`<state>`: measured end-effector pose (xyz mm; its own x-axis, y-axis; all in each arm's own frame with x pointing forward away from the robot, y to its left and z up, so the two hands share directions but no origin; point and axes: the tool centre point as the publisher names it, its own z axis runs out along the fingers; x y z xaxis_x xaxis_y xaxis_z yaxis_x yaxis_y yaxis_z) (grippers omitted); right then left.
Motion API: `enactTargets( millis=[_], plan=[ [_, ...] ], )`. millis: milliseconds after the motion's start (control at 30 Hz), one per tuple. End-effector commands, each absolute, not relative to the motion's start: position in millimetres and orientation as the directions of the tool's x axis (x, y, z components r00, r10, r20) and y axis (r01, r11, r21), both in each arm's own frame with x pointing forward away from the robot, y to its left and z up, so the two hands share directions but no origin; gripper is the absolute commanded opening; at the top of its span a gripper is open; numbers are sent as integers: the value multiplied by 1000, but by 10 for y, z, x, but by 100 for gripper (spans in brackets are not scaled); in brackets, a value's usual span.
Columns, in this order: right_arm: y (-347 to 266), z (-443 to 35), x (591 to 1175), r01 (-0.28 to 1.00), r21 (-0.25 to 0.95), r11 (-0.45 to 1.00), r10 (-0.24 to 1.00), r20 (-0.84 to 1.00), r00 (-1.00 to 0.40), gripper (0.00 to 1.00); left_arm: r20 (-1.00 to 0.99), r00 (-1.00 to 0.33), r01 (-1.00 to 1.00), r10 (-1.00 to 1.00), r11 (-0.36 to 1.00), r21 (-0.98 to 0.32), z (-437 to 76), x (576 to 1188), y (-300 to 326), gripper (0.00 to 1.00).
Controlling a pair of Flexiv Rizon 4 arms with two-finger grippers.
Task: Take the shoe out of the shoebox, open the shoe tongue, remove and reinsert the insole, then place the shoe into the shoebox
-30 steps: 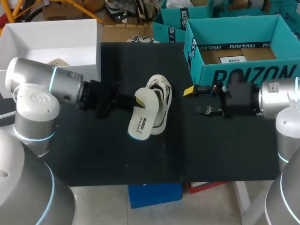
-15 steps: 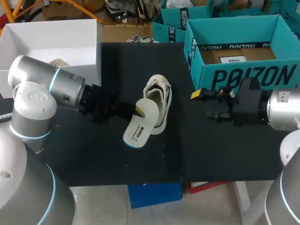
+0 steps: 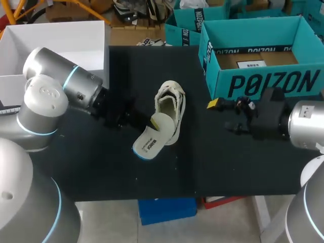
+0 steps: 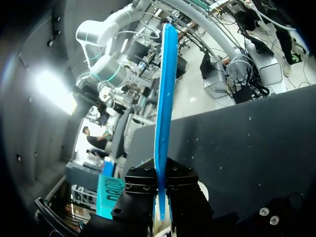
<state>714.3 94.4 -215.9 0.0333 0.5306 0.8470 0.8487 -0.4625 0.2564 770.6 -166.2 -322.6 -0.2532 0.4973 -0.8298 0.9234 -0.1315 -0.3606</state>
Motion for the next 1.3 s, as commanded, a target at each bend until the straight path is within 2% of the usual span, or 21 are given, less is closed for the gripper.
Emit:
enactTargets(
  millis=[33, 767, 1300],
  plan=[
    [966, -2178, 7142, 845, 259, -467, 529, 848, 33, 100, -818, -254, 912, 517, -153, -380, -3282, 7772, -1731, 0],
    [966, -2178, 7142, 845, 259, -467, 529, 848, 33, 100, -760, -261, 915, 595, -100, -392, -3522, 8026, -1751, 0],
    [966, -2178, 7142, 845, 259, -467, 529, 848, 33, 100, -769, -232, 921, 595, -121, -372, -3616, 8258, -1824, 0]
  ],
)
